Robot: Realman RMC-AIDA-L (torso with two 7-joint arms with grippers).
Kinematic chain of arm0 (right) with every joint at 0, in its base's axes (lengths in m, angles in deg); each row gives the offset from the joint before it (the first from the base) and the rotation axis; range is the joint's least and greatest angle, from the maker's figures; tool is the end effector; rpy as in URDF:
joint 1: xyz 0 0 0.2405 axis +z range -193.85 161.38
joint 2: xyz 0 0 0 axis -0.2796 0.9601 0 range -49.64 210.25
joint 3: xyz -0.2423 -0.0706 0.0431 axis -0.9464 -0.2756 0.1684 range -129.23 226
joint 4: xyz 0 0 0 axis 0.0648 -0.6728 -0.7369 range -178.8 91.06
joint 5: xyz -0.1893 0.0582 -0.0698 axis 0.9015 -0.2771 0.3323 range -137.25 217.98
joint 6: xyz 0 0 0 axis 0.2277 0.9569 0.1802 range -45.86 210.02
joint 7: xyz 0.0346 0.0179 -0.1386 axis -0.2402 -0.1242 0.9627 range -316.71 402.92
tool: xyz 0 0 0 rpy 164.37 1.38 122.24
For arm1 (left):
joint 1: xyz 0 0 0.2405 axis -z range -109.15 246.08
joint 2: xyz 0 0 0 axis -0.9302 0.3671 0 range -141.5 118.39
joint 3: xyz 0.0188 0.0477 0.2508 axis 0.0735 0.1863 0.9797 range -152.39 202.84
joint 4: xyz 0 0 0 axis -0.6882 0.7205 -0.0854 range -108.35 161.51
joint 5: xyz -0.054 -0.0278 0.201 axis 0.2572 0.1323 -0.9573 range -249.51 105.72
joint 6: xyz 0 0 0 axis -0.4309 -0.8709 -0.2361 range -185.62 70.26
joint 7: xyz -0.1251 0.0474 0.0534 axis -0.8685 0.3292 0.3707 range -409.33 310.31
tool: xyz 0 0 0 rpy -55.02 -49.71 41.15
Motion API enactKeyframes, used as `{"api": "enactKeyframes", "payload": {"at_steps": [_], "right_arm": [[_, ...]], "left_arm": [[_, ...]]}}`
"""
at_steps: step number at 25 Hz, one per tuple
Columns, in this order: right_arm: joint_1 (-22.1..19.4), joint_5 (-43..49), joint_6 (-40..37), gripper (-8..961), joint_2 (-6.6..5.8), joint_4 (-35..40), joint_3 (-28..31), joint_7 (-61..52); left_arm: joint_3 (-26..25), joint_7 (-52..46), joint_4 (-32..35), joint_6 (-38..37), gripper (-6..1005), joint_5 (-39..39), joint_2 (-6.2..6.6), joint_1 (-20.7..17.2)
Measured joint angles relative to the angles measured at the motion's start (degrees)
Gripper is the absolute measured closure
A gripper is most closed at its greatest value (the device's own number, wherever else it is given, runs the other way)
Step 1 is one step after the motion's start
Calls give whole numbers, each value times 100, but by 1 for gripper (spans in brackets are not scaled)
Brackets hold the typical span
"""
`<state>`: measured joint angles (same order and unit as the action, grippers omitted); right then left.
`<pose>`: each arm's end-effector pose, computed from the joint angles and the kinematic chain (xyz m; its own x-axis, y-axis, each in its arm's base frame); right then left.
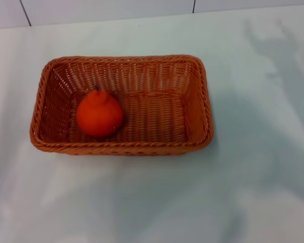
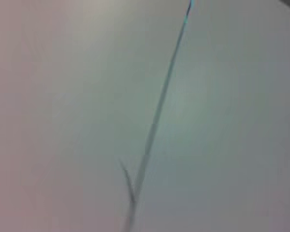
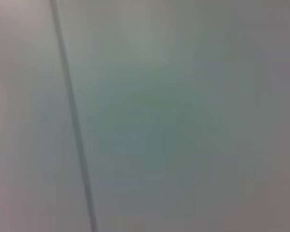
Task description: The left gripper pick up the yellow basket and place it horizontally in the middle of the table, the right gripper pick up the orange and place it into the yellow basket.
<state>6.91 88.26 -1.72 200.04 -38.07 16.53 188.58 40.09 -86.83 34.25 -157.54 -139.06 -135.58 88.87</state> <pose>0.3361 0.3096 0.0456 -0.4379 -0.2505 0.8634 0.8574 0.1726 0.4849 -0.3072 0.2709 0.0343 0.3198 -0.3825 0.8668 0.8333 -0.3219 -0.4495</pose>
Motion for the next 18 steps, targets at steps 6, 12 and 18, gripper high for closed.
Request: {"api": "enactKeyframes", "payload": {"at_steps": [6,12,18], "right_arm": [[-62,-28,13,7,-2,-60,433,10],[-79,-33,73,7,-3,-68,564,16],[-21,-35,220,7,7,-99,581,19]], "left_arm": [[-279,1272,-518,-265,354,111,-8,-25],[-282,1280,-540,-279,354,116,-10,-55],[-283,1295,-618,-285,353,117,-18,-64]]}}
